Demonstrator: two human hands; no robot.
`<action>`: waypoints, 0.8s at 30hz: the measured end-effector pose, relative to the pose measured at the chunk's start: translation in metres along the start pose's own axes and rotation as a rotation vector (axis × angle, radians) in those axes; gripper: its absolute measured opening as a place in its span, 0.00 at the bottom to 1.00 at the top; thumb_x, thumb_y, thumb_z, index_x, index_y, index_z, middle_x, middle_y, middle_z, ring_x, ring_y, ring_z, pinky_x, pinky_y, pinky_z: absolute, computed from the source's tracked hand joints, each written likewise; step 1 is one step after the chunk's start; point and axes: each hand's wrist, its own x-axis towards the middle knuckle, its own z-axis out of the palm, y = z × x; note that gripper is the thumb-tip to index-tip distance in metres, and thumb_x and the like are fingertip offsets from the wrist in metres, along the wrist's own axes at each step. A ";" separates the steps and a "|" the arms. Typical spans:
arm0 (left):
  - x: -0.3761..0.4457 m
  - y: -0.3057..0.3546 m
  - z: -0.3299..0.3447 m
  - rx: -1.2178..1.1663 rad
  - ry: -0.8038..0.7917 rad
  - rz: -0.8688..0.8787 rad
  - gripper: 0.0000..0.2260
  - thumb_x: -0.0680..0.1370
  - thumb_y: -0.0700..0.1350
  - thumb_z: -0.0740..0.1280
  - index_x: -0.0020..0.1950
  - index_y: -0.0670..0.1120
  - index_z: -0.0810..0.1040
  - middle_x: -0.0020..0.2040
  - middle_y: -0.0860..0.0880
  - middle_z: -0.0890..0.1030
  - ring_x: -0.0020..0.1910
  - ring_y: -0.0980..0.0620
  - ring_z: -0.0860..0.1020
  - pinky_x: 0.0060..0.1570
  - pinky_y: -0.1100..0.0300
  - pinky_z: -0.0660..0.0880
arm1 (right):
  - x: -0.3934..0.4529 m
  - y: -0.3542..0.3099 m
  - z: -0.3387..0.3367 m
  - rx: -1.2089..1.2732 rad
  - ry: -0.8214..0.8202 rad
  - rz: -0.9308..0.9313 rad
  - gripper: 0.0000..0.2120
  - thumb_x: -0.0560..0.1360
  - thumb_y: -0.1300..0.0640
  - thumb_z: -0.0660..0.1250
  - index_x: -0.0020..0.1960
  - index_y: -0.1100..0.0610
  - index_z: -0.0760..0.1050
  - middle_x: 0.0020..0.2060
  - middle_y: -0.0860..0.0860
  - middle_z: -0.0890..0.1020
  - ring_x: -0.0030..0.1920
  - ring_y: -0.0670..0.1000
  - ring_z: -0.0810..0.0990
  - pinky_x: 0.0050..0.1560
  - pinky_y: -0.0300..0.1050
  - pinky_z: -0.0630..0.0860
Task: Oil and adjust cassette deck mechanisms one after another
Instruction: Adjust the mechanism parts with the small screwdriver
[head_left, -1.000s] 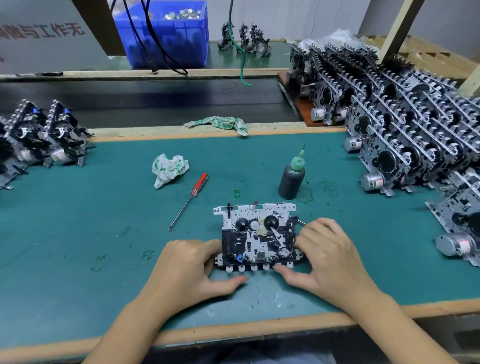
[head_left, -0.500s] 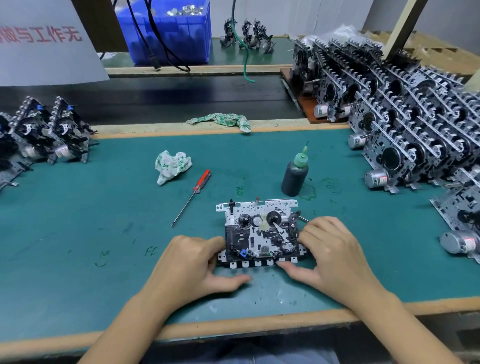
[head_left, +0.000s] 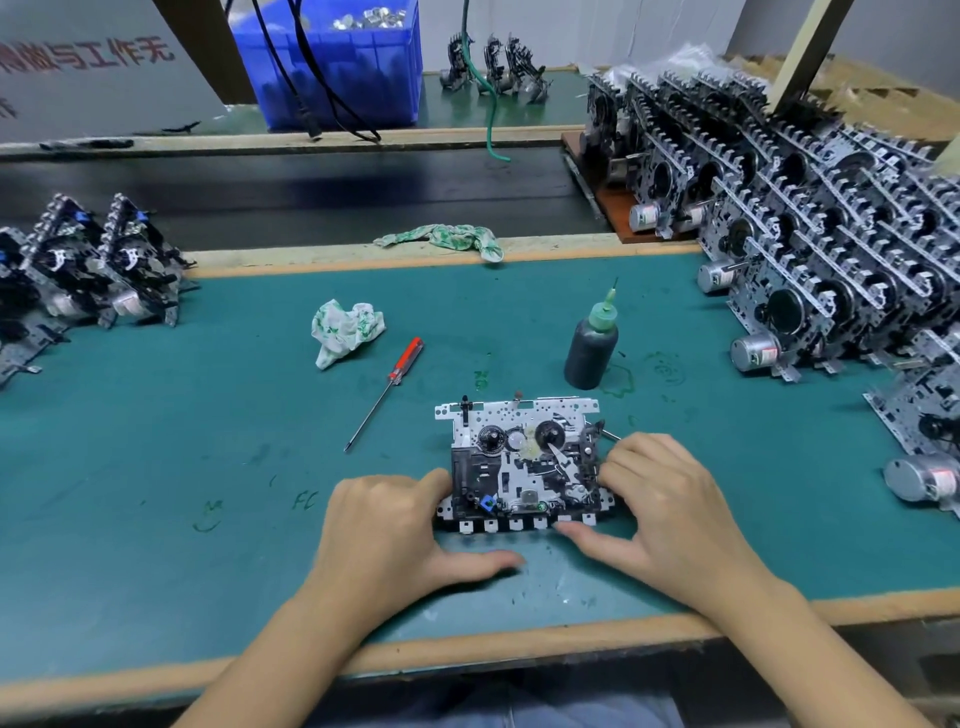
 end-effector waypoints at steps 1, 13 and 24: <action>0.001 0.003 0.001 0.018 0.017 -0.039 0.27 0.63 0.72 0.62 0.25 0.48 0.63 0.17 0.50 0.64 0.16 0.48 0.66 0.19 0.64 0.60 | 0.000 0.000 0.000 0.011 -0.003 0.003 0.24 0.70 0.38 0.65 0.31 0.59 0.71 0.29 0.49 0.73 0.34 0.53 0.72 0.41 0.44 0.68; 0.004 0.000 0.000 -0.098 -0.032 -0.039 0.29 0.58 0.76 0.61 0.29 0.51 0.58 0.17 0.50 0.66 0.17 0.49 0.69 0.18 0.61 0.66 | 0.000 -0.003 -0.001 0.037 0.026 0.027 0.25 0.68 0.35 0.66 0.30 0.57 0.70 0.29 0.47 0.71 0.34 0.51 0.70 0.45 0.43 0.68; 0.001 0.001 0.001 -0.068 -0.061 -0.099 0.30 0.64 0.72 0.59 0.25 0.45 0.65 0.16 0.50 0.67 0.17 0.46 0.69 0.16 0.58 0.67 | 0.001 -0.003 -0.005 0.111 -0.014 0.050 0.25 0.71 0.39 0.65 0.30 0.60 0.71 0.29 0.51 0.74 0.33 0.54 0.72 0.47 0.48 0.70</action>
